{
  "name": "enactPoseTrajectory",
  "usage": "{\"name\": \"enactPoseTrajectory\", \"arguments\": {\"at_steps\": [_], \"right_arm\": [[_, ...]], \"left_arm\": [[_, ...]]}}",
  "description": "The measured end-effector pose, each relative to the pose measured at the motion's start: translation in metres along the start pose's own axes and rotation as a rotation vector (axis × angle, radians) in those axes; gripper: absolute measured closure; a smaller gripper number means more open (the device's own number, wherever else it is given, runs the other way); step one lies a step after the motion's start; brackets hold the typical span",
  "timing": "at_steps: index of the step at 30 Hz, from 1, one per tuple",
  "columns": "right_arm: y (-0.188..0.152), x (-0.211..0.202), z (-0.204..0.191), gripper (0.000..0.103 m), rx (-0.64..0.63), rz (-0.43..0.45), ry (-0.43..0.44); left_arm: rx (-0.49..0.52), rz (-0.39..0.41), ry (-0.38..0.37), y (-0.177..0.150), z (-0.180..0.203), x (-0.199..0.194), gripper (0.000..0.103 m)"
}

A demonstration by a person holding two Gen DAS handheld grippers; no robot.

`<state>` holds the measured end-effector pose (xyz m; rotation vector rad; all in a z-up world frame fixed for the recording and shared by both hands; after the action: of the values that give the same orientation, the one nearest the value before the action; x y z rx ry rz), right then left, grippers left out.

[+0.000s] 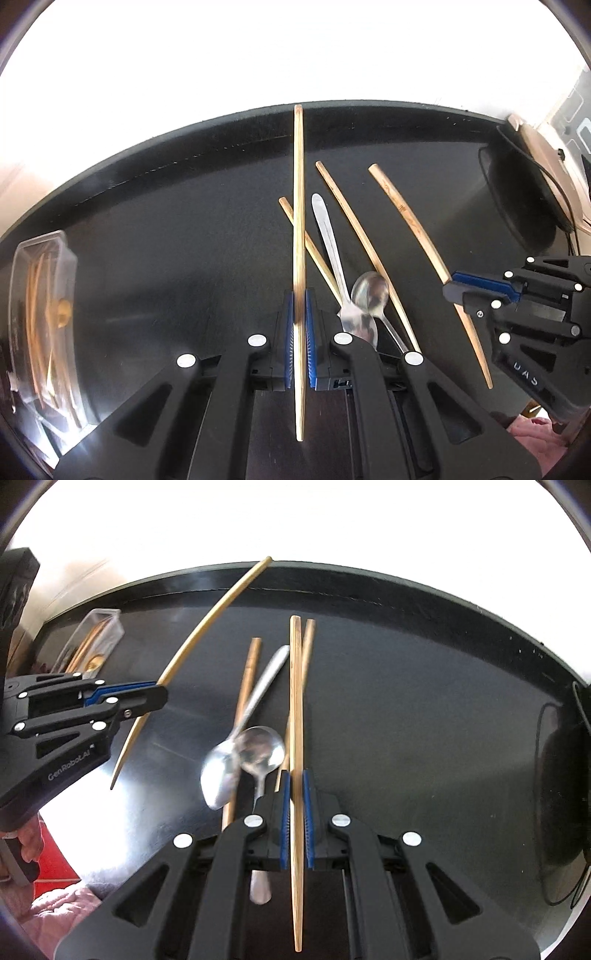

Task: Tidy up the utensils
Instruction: 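Carry both chopsticks over the clear container with both tools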

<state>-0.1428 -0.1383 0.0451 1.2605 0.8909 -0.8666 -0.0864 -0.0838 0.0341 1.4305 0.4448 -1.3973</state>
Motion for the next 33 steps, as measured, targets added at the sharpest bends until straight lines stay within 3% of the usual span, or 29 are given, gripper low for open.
{"name": "enactPoseTrajectory", "arguments": {"at_steps": [9, 14, 26, 33], "right_arm": [[-0.005, -0.03, -0.028, 0.095, -0.023, 0.047, 0.004], [0.011, -0.032, -0.077, 0.095, -0.025, 0.035, 0.056], [0.091, -0.064, -0.254, 0.095, -0.16, 0.122, 0.14], [0.121, -0.066, -0.348, 0.095, -0.229, 0.135, 0.153]], "left_arm": [[-0.064, 0.054, 0.005, -0.031, -0.021, -0.03, 0.098], [-0.093, 0.057, 0.026, -0.051, -0.06, -0.052, 0.098], [-0.23, 0.095, 0.152, -0.09, -0.247, -0.142, 0.098], [-0.258, 0.101, 0.147, -0.104, -0.322, -0.159, 0.098]]}}
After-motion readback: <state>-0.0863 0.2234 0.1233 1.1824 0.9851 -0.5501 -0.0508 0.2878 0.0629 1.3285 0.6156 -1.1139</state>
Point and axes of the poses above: each gripper's, at about its wrist camera, not at the fingertips, and x roughly the way its jaws point, z to its right, y to its top, the point moved 9 cm from there along x, roughly the way its jaws point, and after that the axes turned 12 degrees about -y, right-handed, at the moved point
